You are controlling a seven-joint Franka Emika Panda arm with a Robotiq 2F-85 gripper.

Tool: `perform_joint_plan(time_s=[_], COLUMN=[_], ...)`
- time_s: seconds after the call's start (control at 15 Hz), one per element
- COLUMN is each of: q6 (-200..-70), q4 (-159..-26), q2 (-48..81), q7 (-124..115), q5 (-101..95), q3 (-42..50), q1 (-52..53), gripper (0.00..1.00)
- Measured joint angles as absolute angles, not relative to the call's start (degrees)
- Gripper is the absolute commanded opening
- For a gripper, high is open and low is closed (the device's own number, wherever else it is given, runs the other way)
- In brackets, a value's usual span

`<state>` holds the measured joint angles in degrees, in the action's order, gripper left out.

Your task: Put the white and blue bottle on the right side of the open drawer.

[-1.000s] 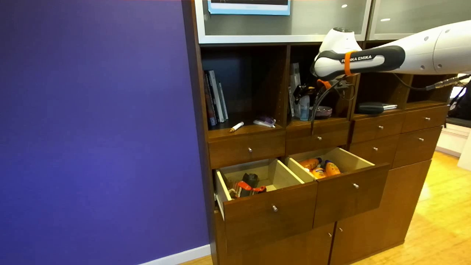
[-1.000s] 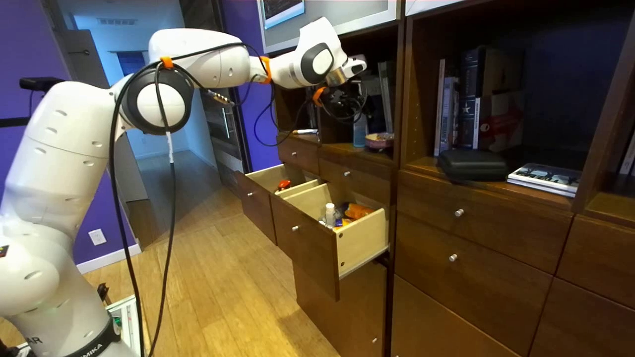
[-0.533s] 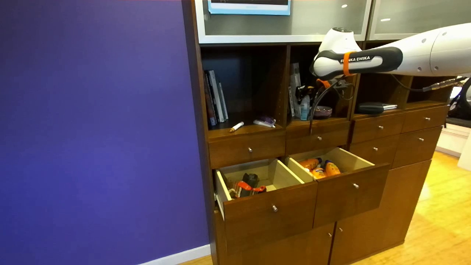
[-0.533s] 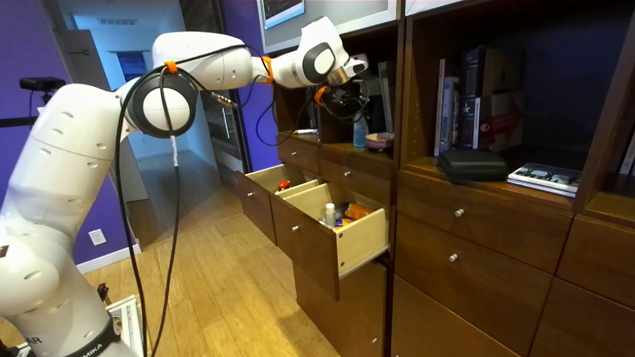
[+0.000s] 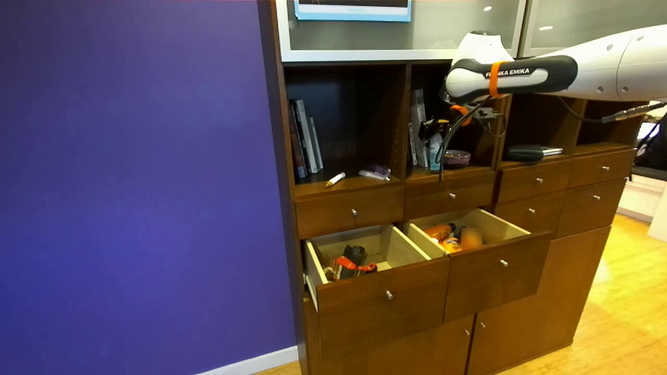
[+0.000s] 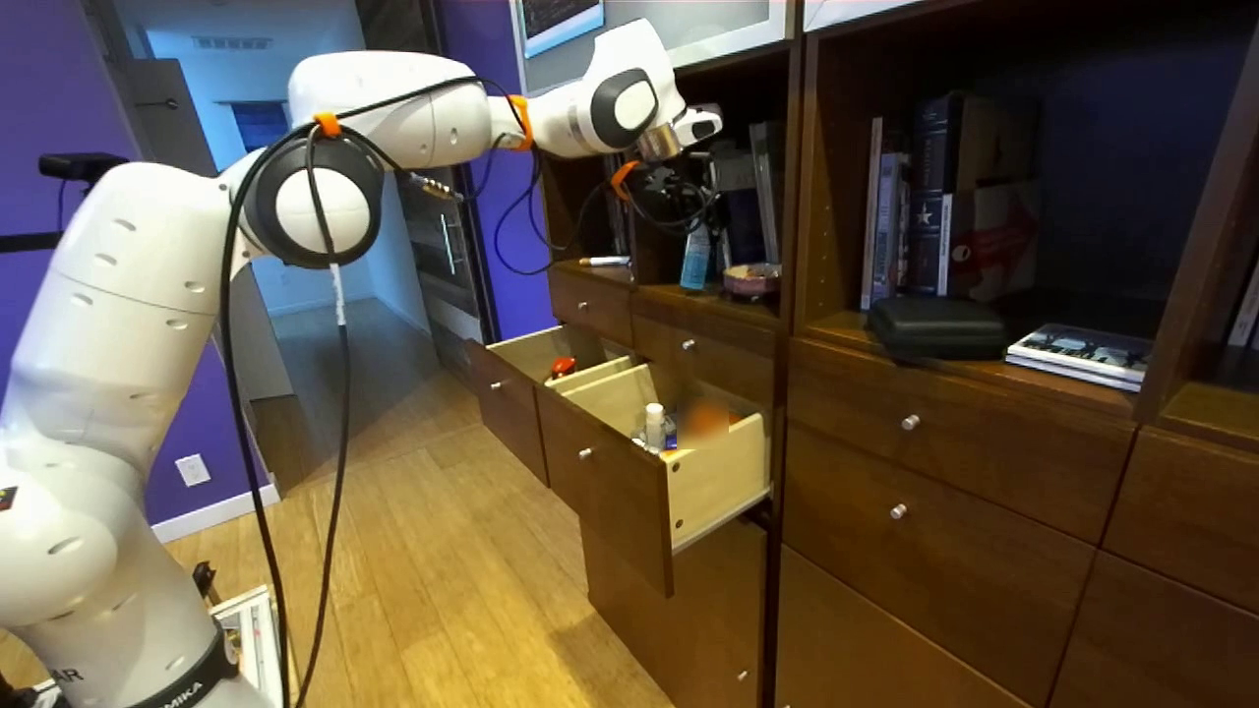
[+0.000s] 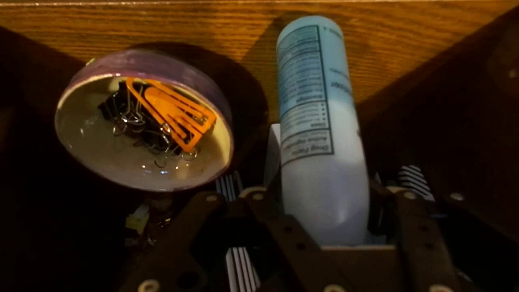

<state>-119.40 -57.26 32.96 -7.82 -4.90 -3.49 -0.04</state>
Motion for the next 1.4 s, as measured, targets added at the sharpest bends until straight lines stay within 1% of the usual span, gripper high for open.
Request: perform_joint_plan(time_s=[0.2, 0.4, 0.87, 1.4], q6=[-119.4, -120.4, -129.6, -140.7], q4=[-59.3, -64.5, -82.6, -105.3], q2=[30.3, 26.1, 15.1, 2.5], q7=[-7.8, -7.8, -4.3, -3.9], q5=[-2.5, 0.7, 4.8, 4.9], q3=[-4.1, -4.5, -4.5, -3.0], q1=[-0.5, -1.6, -3.3, -2.8], gripper=[0.09, 0.09, 0.09, 0.09])
